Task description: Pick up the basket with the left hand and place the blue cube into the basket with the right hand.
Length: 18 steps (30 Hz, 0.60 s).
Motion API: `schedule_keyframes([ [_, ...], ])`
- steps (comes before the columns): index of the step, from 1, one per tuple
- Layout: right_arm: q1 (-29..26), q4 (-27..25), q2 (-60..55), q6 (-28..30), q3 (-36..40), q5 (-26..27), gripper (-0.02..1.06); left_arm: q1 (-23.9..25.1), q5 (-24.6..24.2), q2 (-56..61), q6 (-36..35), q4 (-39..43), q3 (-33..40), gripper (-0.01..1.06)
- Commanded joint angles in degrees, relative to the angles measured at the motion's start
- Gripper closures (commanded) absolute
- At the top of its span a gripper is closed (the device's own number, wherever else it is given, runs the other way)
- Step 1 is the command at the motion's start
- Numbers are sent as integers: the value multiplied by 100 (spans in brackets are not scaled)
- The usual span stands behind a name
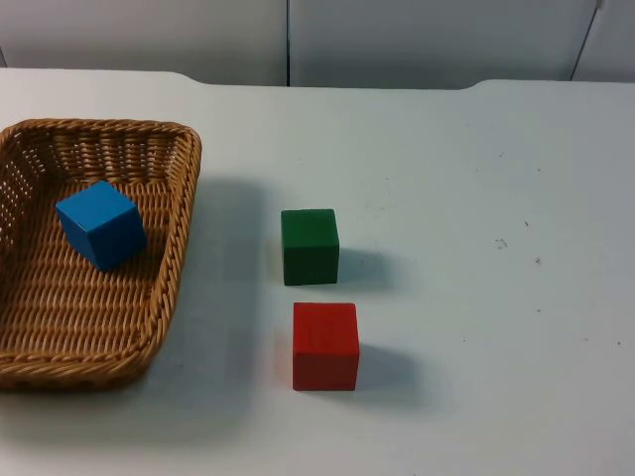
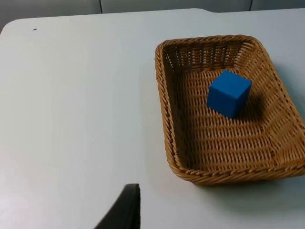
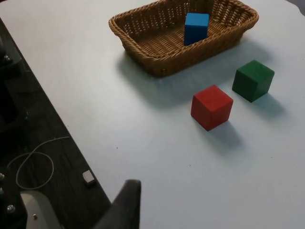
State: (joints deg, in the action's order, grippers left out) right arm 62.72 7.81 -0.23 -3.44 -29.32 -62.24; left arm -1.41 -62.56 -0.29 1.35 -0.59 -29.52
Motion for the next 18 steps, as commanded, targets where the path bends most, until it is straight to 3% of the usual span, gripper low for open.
schedule_keyframes([
  [1, -22, -21, 23, 46, 30, 53, 4, -35, 79, 29, -2, -44, 14, 0],
  [18, -22, -21, 23, 46, 30, 53, 4, -35, 79, 29, -2, -44, 14, 0],
])
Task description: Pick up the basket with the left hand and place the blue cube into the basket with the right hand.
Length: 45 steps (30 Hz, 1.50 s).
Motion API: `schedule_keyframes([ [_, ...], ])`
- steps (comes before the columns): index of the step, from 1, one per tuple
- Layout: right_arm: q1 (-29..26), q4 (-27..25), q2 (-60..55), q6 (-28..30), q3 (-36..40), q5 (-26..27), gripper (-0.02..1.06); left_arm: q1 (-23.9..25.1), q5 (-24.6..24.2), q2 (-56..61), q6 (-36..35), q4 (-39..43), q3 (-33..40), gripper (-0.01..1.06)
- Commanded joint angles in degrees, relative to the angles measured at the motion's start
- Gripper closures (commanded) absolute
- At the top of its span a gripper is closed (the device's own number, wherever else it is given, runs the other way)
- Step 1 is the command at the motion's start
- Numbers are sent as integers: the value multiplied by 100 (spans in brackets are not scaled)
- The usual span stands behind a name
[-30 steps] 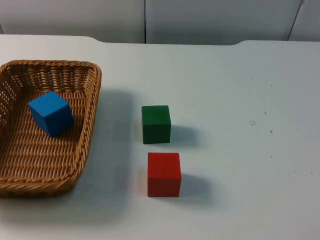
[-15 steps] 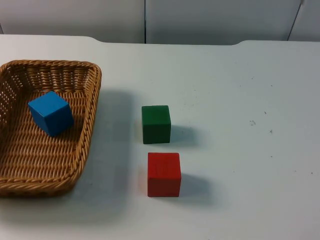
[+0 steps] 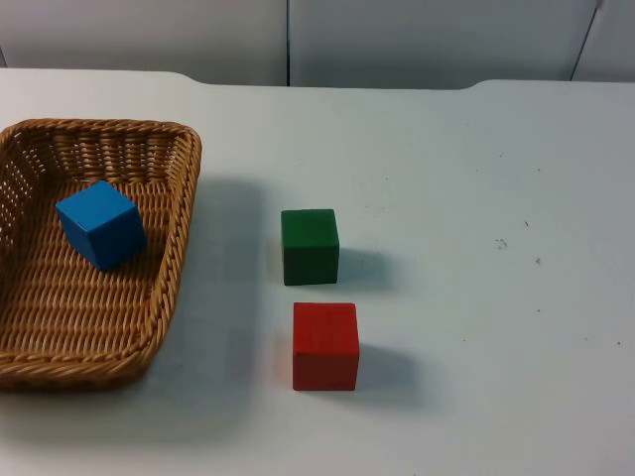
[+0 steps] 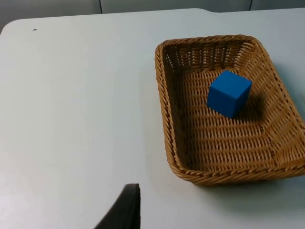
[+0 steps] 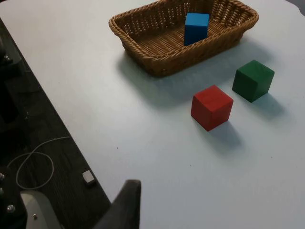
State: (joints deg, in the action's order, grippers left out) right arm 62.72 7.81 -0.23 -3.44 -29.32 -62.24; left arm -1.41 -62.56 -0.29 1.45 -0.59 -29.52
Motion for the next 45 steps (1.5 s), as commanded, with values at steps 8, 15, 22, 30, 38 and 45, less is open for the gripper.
schedule_keyframes([
  [8, -22, -21, 23, 46, 30, 53, 4, -35, 79, 29, -13, -44, 14, 0],
  [15, -22, -21, 23, 31, 30, 53, 4, -35, 79, 29, -13, -44, 14, 0],
  [22, -22, -33, 23, -60, 30, 53, 4, -35, 79, 29, -13, -44, 14, 0],
  [30, -22, -348, 23, 433, 30, 53, 4, -35, 79, 29, -13, -44, 14, 0],
  [38, -22, -348, 23, 445, 30, 53, 4, -35, 79, 29, -13, -44, 14, 0],
  [45, -22, -348, 23, 445, 30, 53, 4, -35, 79, 29, -13, -44, 14, 0],
])
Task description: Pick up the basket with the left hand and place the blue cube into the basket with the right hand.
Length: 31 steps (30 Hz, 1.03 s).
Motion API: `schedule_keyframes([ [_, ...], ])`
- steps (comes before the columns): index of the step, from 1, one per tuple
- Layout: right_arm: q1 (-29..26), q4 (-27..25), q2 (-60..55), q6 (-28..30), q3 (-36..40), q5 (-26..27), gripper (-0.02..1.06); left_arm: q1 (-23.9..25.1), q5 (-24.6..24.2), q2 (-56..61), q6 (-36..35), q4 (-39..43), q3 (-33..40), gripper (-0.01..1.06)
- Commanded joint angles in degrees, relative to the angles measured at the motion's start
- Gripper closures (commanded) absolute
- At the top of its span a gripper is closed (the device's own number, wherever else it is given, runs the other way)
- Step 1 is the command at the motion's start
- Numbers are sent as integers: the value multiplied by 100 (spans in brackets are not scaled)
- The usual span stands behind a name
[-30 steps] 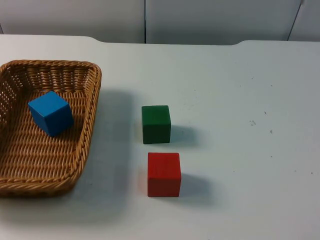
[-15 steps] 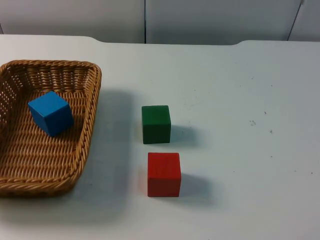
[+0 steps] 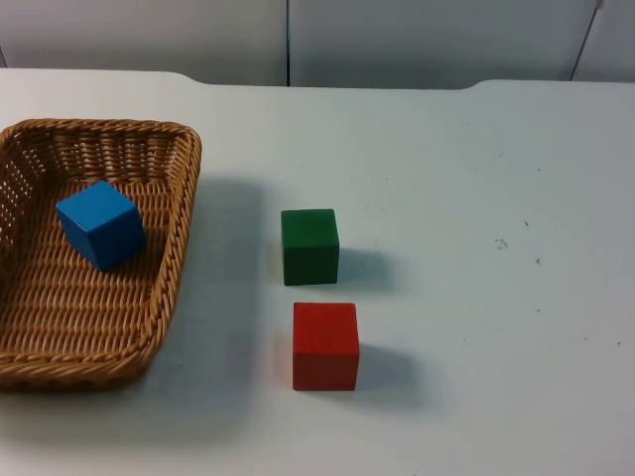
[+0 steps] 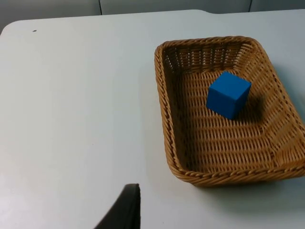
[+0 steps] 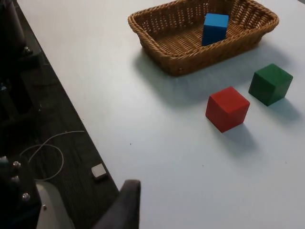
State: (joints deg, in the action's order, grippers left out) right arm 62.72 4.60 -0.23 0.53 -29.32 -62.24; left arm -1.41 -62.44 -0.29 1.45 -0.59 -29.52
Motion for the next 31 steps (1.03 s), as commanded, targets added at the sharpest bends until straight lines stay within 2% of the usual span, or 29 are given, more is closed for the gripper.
schedule_keyframes([
  [1, -22, -27, 23, 48, 30, 53, 4, -35, 68, 29, -13, -44, 14, 0],
  [4, -84, -27, 23, 48, 30, 53, 4, -35, 68, 29, -13, -44, 14, 0],
  [8, -1009, -27, 23, 29, 30, 53, 4, -35, 68, 29, -13, -44, 14, 0],
  [9, -1009, -27, 23, 29, 30, 53, 4, -35, 68, 29, -13, -44, 14, 0],
  [13, -2339, -27, 23, 29, 30, 53, 4, -35, 68, 29, -13, -44, 14, 0],
  [14, -2339, -27, 23, 29, 30, 53, 4, -35, 68, 29, -13, -44, 14, 0],
  [18, -3617, -27, 23, 29, 30, 53, 4, -35, 68, 29, -13, -44, 14, 0],
  [19, -3617, -27, 23, 29, 30, 53, 4, -35, 68, 29, -13, -44, 14, 0],
  [21, -4403, -27, 23, 29, 30, 64, 4, -35, 68, 29, -13, -44, 14, 0],
  [23, -4969, -27, 23, 29, 30, 64, 4, -35, 68, 29, -13, -44, 14, 0],
  [24, -4969, -27, 23, 29, 30, 64, 4, -35, 68, 29, -13, -44, 14, 0],
  [27, -5563, -27, 23, 29, 30, 64, 4, -35, 68, 29, -13, -44, 14, 0],
  [31, -5832, -27, 23, 29, 30, 64, 4, -35, 68, 29, -13, -44, 14, 0],
])
